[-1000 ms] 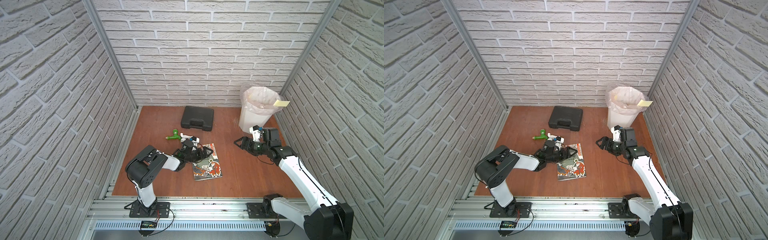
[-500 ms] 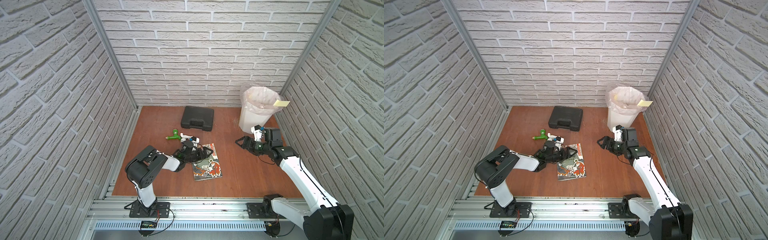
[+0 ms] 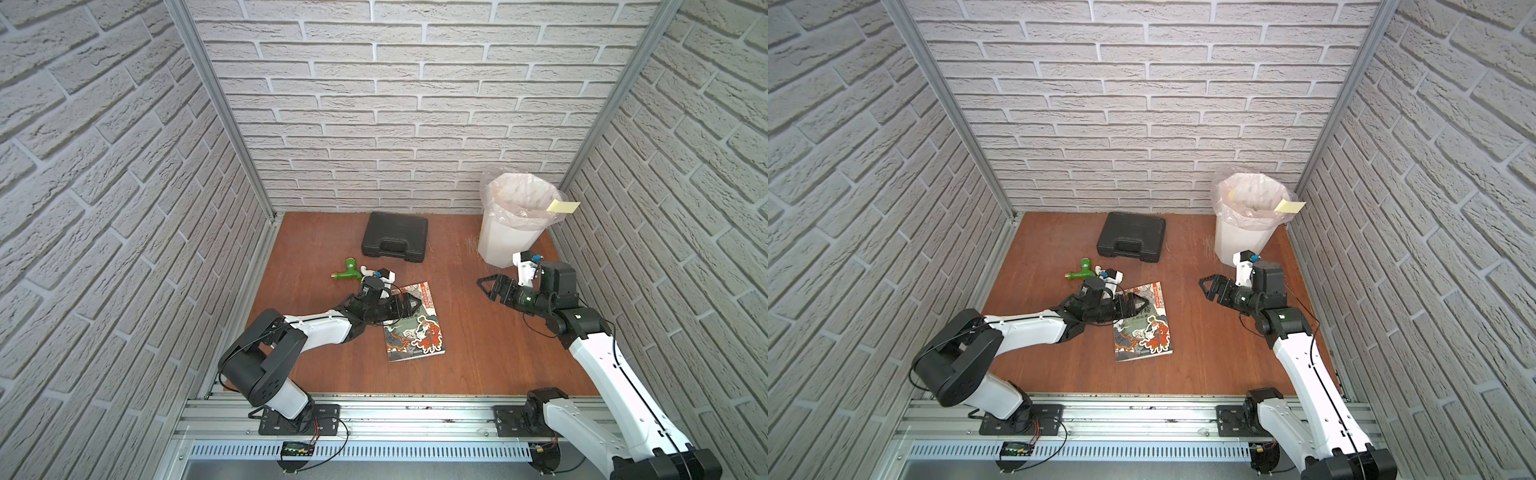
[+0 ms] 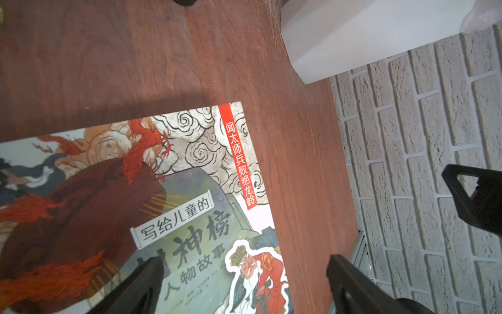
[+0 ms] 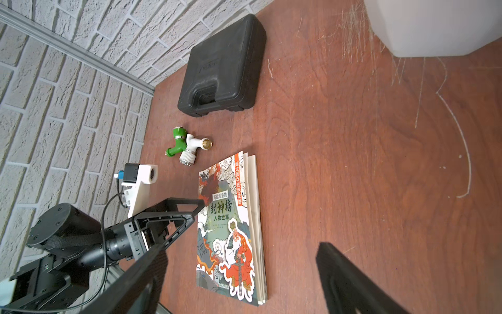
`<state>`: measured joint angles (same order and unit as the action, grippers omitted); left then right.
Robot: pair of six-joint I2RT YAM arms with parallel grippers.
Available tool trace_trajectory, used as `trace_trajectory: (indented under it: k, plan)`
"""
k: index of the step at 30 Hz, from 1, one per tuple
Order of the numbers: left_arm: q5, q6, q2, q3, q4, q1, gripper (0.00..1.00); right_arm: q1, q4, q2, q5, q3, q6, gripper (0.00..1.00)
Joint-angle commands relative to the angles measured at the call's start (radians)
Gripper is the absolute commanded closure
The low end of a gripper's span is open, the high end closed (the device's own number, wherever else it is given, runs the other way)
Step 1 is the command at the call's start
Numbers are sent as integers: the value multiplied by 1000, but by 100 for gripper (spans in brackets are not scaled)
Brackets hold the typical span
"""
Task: Peel off the used sticky note
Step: Close the book at the center of the board, then reset both arms
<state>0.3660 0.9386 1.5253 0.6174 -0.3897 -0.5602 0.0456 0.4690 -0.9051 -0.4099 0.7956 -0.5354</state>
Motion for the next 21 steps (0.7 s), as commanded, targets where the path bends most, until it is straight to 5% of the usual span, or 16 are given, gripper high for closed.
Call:
trace_trajectory:
  k: [1, 11, 21]
  plan:
    - [-44, -69, -57, 23, 74, -2, 2, -7, -58, 43, 75, -18, 57, 0]
    - [-255, -231, -299, 18, 306, 32, 2, -6, -222, 204, 308, -190, 175, 0]
    - [-573, -360, -574, -77, 397, 149, 2, -6, -726, 324, 505, -542, 356, 0]
